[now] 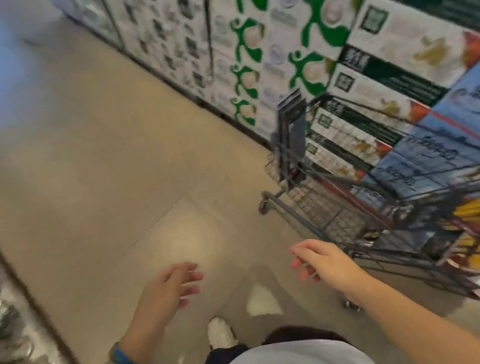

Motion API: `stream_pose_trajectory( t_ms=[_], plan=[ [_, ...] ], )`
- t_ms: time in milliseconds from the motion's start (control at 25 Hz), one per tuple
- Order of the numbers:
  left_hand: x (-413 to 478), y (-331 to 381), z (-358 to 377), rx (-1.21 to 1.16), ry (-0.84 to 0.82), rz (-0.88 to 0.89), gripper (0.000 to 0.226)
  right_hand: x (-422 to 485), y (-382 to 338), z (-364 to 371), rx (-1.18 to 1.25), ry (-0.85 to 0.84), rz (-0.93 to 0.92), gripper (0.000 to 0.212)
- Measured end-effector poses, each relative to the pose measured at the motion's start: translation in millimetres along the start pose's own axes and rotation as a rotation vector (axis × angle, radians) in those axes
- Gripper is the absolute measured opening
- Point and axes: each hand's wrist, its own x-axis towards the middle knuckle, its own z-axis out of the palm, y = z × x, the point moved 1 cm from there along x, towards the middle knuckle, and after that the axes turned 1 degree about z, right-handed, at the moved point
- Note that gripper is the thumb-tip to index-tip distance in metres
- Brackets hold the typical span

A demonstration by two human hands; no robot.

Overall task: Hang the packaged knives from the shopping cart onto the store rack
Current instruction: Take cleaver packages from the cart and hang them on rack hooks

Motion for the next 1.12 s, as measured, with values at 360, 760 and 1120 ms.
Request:
stream_pose_trajectory(
  t_ms=[360,760,1120],
  plan=[
    [91,95,81,0.34,-0.31,0.025,0.022,-4,14,-31,0.376,0.342,0.163,0.021],
    [155,196,256,0.508,-0.442,0.077,0.024,82,40,-192,0.543,0.482,0.174,0.02],
    [169,239,385,0.706,-0.57,0.115,0.025,121,104,-302,0.308,0.59,0.269,0.026]
  ],
)
